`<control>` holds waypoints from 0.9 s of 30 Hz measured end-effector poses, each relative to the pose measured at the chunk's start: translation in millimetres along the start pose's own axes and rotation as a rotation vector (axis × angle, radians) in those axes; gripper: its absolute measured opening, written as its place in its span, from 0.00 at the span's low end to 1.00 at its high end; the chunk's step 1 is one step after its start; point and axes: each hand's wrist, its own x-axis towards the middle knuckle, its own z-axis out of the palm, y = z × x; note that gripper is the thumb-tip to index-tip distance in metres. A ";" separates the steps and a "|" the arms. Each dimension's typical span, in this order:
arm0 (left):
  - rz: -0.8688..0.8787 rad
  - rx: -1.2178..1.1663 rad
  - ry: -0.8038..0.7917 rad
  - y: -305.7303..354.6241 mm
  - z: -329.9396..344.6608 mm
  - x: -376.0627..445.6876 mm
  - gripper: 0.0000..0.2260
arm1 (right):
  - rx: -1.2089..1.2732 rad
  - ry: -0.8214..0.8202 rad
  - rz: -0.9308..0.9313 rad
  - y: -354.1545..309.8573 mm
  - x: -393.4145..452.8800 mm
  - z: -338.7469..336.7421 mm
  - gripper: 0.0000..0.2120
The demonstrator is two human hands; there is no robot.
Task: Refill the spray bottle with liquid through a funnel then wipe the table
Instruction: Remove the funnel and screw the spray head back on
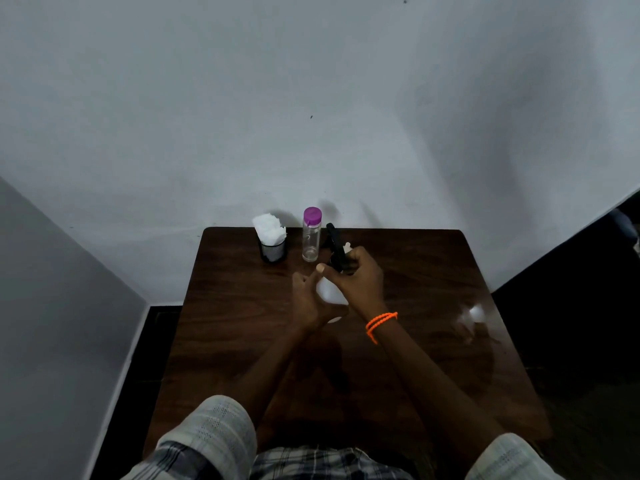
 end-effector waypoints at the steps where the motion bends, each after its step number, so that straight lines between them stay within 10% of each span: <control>1: -0.003 0.005 -0.002 0.1 0.0 -0.8 0.40 | 0.005 -0.016 -0.015 -1.4 -0.6 -0.8 0.18; 27: -0.043 0.009 -0.126 3.6 -3.9 -10.4 0.39 | -0.052 -0.063 0.033 -5.9 -8.5 -6.5 0.10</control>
